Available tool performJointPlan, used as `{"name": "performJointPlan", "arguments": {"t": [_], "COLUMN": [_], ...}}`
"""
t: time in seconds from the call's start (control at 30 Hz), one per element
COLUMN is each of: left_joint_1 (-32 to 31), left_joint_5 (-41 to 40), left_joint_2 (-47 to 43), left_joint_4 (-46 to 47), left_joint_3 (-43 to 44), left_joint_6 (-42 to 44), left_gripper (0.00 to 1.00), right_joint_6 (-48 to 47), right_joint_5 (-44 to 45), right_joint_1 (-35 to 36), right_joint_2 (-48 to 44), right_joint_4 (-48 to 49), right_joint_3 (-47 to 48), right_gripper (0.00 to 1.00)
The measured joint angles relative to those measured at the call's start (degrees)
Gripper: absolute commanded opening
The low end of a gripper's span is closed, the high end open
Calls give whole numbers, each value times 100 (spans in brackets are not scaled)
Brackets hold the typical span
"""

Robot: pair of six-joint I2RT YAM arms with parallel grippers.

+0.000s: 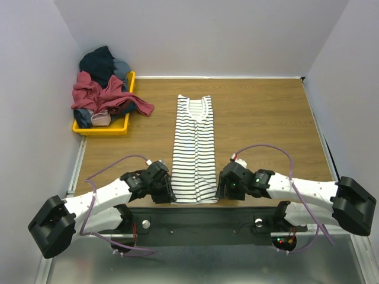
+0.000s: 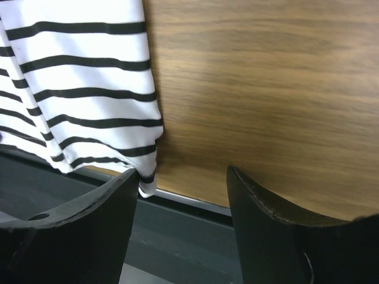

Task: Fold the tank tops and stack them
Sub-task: Fold the tank top

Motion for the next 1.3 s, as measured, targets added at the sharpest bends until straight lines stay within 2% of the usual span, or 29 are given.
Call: {"name": "performJointPlan", "arguments": {"t": [0.1, 0.27, 0.43, 0.77, 0.97, 1.3], "left_joint_1": [0, 2, 2, 2, 2, 2], "left_joint_5": [33, 116, 160, 181, 205, 219], "left_joint_2": [4, 4, -13, -63, -2, 37], "left_joint_4": [68, 227, 313, 369, 431, 483], "left_joint_3": [-46, -142, -186, -234, -227, -216], "left_joint_6": [-9, -44, -63, -94, -90, -50], "left_gripper": [31, 14, 6, 5, 5, 5], "right_joint_6": [192, 407, 385, 186, 24, -133], "right_joint_5": [57, 203, 509, 1023, 920, 686], "right_joint_1": [2, 2, 0, -173, -212, -212], "right_joint_2": [-291, -372, -369, -286, 275, 382], "right_joint_4": [-96, -177, -459, -841, -824, -629], "right_joint_3": [-181, -208, -70, 372, 402, 413], "right_gripper": [67, 67, 70, 72, 71, 71]}}
